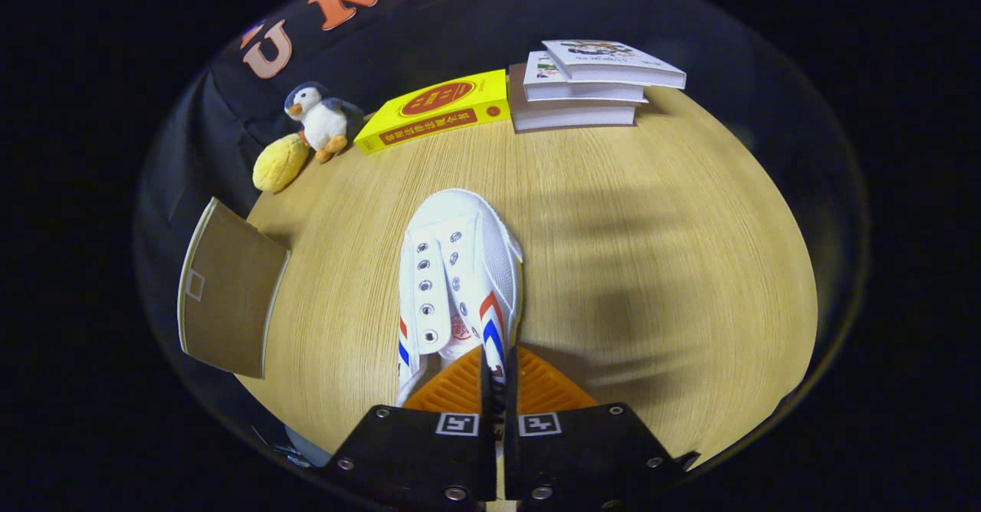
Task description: Open the storage box then place both shoes into the box .Put the left shoe in first, then the right shoe, with the right side of both shoes facing outward in a uniform manner.
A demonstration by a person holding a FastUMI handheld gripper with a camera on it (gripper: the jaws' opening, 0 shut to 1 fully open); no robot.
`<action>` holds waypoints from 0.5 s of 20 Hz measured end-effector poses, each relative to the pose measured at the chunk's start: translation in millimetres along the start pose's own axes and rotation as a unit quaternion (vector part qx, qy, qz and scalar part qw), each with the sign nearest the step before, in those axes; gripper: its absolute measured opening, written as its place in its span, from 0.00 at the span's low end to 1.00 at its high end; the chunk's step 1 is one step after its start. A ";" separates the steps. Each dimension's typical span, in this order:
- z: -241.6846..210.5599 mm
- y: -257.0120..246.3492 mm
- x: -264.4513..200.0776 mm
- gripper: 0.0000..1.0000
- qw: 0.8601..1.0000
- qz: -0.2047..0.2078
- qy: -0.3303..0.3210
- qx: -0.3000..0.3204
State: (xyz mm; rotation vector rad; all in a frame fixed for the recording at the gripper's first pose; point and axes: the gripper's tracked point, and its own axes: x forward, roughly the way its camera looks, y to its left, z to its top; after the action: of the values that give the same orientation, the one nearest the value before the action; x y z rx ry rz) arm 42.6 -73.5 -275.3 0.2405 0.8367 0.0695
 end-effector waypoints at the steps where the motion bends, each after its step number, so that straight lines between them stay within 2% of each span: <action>1: 3.5 1.3 -1.3 0.01 1.000 -0.003 -0.015 0.006; 3: 9.0 6.8 -4.1 0.00 0.999 -0.008 -0.031 0.022; 6: 17.6 23.1 -17.6 0.00 0.997 0.009 -0.043 0.069; 10: 26.5 58.8 -47.8 0.00 0.993 0.020 -0.062 0.093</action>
State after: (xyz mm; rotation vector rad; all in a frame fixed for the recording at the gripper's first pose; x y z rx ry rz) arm 32.3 -28.7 -209.5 0.4337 0.7150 0.0141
